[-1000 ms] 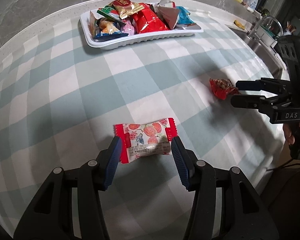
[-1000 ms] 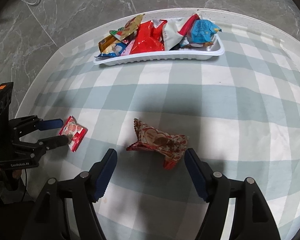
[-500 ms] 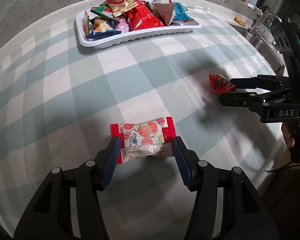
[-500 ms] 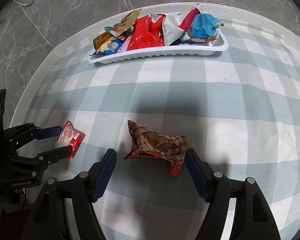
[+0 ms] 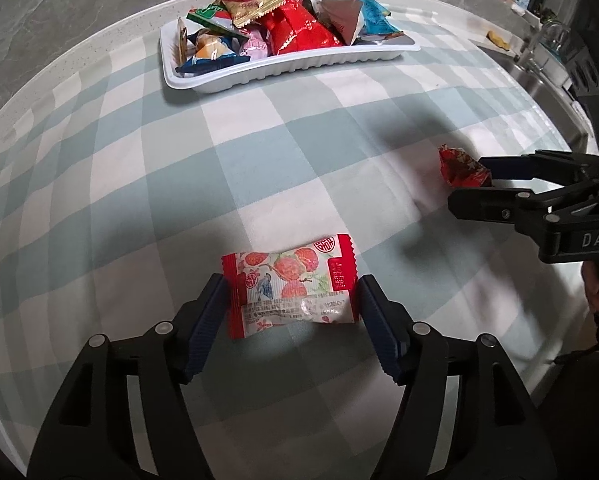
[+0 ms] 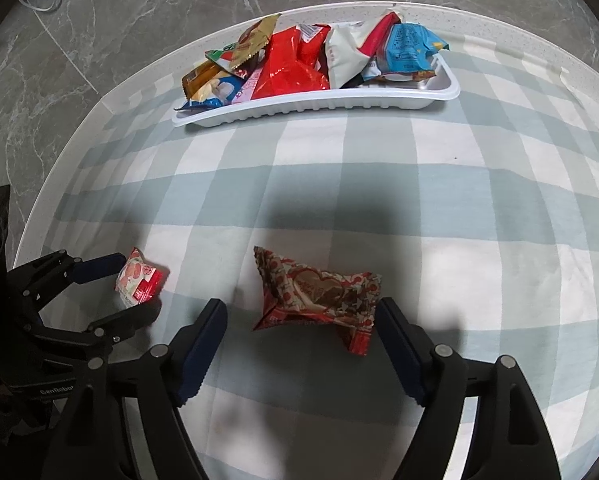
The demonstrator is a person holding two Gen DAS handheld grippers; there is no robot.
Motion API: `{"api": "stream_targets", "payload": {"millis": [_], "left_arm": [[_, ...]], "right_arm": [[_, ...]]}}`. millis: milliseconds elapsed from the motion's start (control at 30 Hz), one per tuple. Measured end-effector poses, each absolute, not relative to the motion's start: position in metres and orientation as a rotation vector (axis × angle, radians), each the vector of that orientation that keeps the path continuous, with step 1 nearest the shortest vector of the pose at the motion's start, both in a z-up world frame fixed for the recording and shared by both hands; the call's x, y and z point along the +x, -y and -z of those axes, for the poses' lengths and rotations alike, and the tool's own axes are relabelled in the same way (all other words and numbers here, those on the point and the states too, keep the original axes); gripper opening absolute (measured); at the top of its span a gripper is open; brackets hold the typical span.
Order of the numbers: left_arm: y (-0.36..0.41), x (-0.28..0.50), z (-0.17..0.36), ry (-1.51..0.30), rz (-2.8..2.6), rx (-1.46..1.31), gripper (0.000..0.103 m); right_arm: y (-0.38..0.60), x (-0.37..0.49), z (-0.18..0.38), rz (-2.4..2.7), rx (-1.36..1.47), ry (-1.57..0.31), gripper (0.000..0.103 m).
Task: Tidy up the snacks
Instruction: 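Grasp the red-gold wrapped candy with the right tool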
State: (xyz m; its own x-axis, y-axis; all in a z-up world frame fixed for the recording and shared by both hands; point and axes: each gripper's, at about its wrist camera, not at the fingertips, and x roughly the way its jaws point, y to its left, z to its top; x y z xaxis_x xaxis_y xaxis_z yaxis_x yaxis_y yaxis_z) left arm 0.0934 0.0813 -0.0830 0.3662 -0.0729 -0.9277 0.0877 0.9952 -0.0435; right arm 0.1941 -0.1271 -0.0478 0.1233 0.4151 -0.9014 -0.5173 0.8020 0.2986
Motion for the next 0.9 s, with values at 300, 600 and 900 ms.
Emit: {"api": "stream_targets", "payload": {"millis": [300, 600, 900], "left_arm": [[-0.084, 0.091, 0.084, -1.159, 0.104, -0.006, 0.063], [-0.095, 0.090, 0.081, -1.143, 0.107, -0.054, 0.055], [-0.104, 0.090, 0.078, -1.137, 0.116, -0.117, 0.054]], "right_arm": [[0.129, 0.198, 0.049, -0.659, -0.103, -1.270, 0.062], [0.138, 0.199, 0.044, -0.704, -0.041, -1.277, 0.044], [0.145, 0.198, 0.044, -0.725, 0.009, -1.286, 0.041]]}}
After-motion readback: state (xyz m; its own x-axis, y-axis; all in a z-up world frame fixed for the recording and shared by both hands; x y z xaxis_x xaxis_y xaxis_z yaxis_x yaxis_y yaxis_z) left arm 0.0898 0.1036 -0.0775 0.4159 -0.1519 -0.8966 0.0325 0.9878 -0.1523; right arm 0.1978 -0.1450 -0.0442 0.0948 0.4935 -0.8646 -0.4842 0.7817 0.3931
